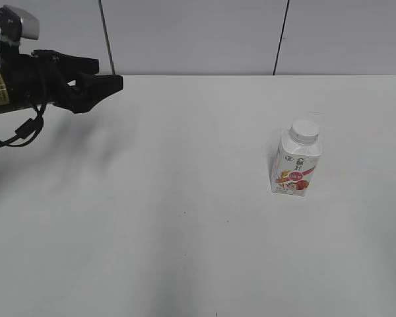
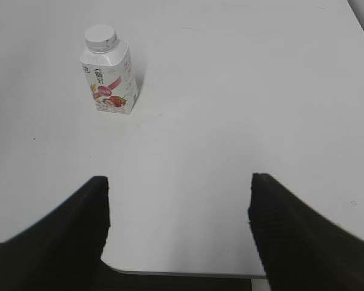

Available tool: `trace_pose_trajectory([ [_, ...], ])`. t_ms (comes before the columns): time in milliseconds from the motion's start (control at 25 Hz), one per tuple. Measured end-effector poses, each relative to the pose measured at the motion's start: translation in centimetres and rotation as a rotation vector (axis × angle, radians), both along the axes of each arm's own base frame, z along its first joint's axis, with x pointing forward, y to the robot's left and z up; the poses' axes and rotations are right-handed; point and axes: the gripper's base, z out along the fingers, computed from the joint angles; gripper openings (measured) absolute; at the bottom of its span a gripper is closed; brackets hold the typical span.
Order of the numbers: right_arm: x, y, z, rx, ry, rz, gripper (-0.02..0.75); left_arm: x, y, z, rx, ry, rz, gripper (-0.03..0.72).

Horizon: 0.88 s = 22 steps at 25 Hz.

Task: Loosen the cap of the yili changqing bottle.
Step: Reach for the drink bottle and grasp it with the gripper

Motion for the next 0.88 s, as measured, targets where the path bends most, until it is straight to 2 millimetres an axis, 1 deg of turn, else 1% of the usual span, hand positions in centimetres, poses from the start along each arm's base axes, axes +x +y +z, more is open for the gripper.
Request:
trace_pose_trajectory([
  [120, 0.0, 0.0, 0.0, 0.0, 0.0, 0.0, 0.566, 1.3, -1.1, -0.4, -0.014, -0.003, -0.11, 0.519],
  [240, 0.0, 0.0, 0.0, 0.0, 0.0, 0.0, 0.566, 2.1, -3.0, -1.1, 0.012, -0.013, -0.221, 0.517],
  [360, 0.0, 0.0, 0.0, 0.0, 0.0, 0.0, 0.566, 2.3, -5.5, -2.0, 0.04, -0.021, -0.329, 0.513],
  [480, 0.0, 0.0, 0.0, 0.0, 0.0, 0.0, 0.566, 2.4, -7.9, -2.6, 0.047, -0.024, -0.4, 0.504],
  [880, 0.0, 0.0, 0.0, 0.0, 0.0, 0.0, 0.566, 2.5, -13.9, -4.8, 0.011, -0.019, -0.562, 0.502],
])
